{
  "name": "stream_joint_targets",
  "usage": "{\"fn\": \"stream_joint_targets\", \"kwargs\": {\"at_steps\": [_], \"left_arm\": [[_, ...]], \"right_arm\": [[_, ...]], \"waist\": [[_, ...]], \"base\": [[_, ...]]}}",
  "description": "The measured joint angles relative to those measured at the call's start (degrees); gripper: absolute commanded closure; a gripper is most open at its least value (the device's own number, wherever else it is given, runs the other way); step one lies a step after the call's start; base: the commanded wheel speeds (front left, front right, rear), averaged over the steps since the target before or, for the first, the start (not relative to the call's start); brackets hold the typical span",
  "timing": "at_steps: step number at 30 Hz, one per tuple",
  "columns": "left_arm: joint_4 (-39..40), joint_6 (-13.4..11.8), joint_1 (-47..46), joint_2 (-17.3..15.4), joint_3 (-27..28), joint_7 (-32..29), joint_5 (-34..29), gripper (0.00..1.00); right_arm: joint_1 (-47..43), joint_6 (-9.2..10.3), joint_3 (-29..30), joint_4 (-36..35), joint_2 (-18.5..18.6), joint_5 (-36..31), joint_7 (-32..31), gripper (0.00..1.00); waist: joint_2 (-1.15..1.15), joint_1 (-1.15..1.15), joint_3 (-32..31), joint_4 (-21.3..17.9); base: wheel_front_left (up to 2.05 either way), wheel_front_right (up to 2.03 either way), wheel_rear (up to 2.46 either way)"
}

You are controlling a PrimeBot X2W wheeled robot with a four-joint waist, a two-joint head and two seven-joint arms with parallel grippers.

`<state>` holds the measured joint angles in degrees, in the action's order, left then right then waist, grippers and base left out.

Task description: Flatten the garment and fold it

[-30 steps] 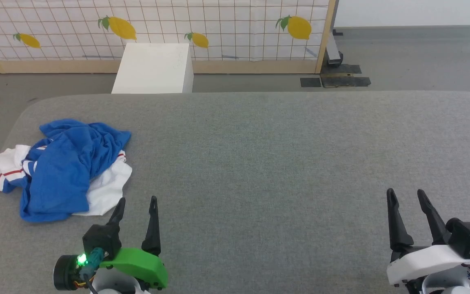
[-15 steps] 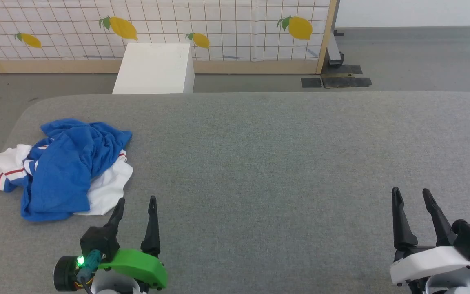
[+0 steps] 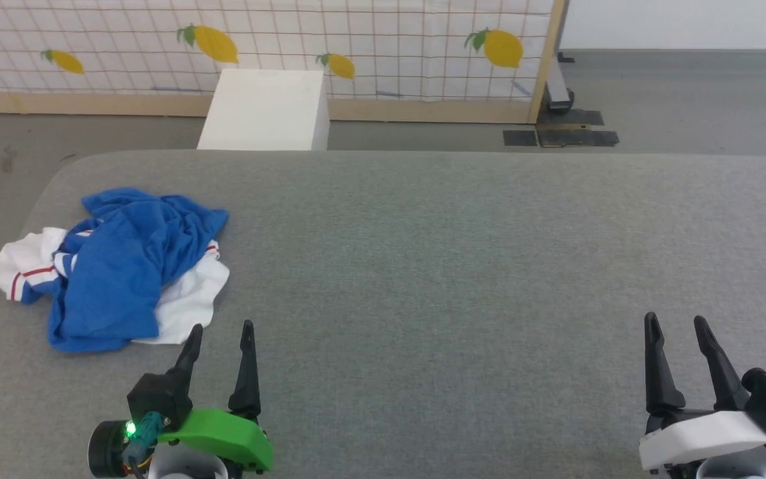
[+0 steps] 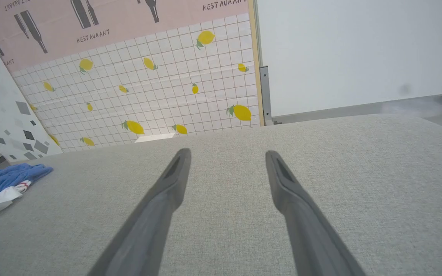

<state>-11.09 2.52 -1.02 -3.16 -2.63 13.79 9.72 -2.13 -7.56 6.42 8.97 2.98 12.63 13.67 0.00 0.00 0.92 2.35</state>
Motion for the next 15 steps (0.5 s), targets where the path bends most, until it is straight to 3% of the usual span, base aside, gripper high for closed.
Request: {"fn": "stream_joint_targets", "kwargs": {"at_steps": [15], "left_arm": [[-0.05,-0.09,-0.07,0.08,0.82,0.93,0.53,0.0]], "right_arm": [[-0.19,0.0,-1.7,0.92,-0.05,-1.46,0.99,0.0]], "waist": [[0.0,0.0,-0.05,8.49]], "base": [[0.0,0.0,0.0]]}}
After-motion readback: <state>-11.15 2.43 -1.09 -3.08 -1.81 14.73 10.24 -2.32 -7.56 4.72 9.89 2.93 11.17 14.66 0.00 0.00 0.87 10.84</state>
